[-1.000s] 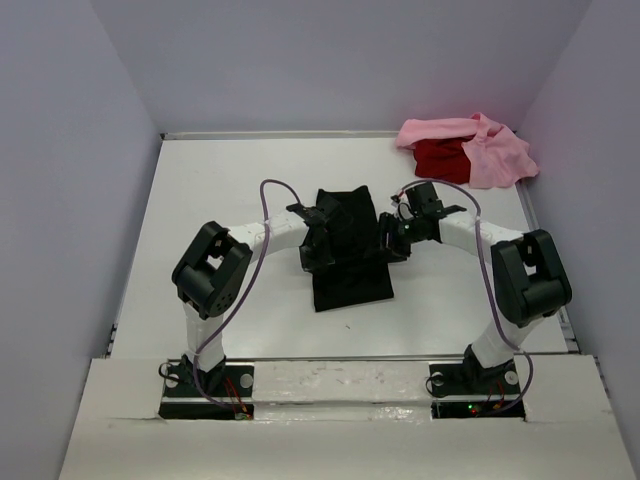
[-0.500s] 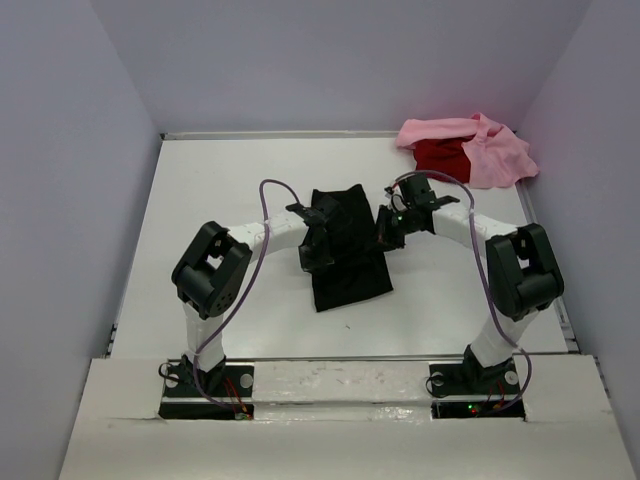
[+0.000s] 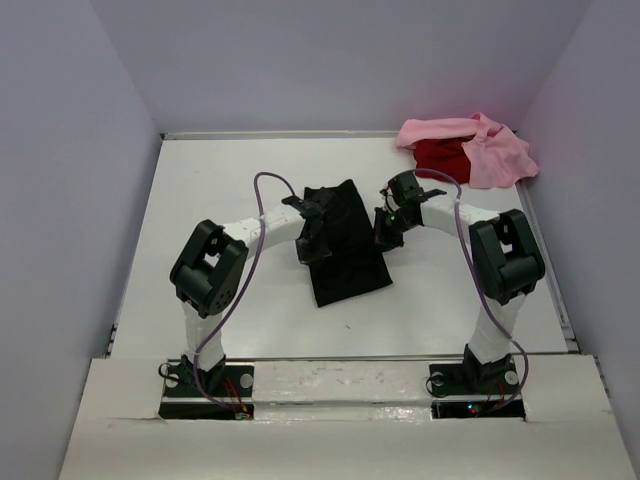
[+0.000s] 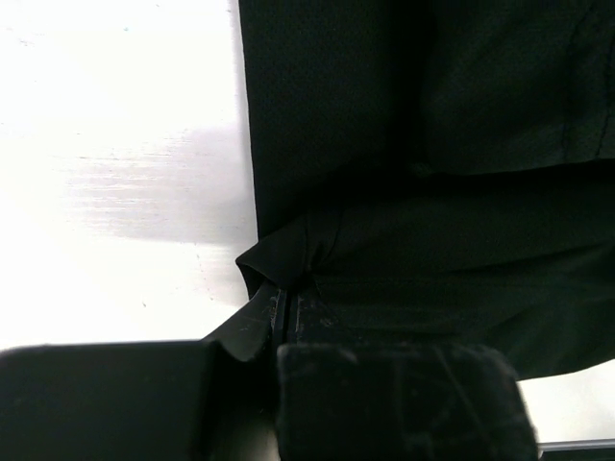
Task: Fold and stack the t-shirts
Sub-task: Fold the tshirt
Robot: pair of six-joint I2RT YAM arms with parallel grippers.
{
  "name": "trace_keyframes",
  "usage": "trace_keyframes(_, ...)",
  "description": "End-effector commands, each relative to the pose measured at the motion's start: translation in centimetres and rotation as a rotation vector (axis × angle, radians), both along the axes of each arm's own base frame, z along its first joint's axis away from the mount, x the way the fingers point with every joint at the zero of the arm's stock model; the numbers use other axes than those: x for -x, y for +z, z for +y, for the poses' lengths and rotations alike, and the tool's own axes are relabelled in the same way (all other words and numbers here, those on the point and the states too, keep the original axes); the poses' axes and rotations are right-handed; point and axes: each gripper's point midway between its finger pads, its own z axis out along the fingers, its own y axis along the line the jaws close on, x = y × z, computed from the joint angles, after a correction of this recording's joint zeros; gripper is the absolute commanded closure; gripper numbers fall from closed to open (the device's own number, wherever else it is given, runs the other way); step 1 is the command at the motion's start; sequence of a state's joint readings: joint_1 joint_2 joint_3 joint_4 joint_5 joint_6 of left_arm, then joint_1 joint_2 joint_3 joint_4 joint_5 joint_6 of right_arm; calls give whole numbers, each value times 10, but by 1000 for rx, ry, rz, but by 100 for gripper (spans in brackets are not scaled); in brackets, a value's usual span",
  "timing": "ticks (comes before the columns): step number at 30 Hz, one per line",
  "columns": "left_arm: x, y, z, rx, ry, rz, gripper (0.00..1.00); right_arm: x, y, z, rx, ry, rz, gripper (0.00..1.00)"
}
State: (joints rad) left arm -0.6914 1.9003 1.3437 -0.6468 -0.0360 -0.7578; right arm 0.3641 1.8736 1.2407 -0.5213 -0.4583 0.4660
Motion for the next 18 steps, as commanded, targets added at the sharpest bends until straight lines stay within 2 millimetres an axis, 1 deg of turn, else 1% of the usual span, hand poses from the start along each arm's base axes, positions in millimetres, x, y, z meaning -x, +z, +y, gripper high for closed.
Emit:
trace_keyframes(1, -5, 25, 12, -23, 11, -42, 100, -19, -19, -10, 82, -16, -68, 100)
trace_keyframes(4, -3, 24, 13, -21, 16, -37, 100, -30, -31, -9, 97, -24, -78, 100)
trace_keyframes(6, -2, 23, 14, -24, 17, -33, 100, -34, -35, -9, 100, -28, -85, 100)
trace_keyframes(11, 2, 25, 18, -28, 19, -33, 100, -44, -41, -17, 151, -62, -118, 100)
trace_keyframes(16, 5, 24, 20, -29, 22, -30, 100, -38, -52, -19, 160, -60, -99, 100)
trace_keyframes(18, 5, 24, 21, -27, 25, -31, 100, -32, -57, -20, 159, -59, -81, 100)
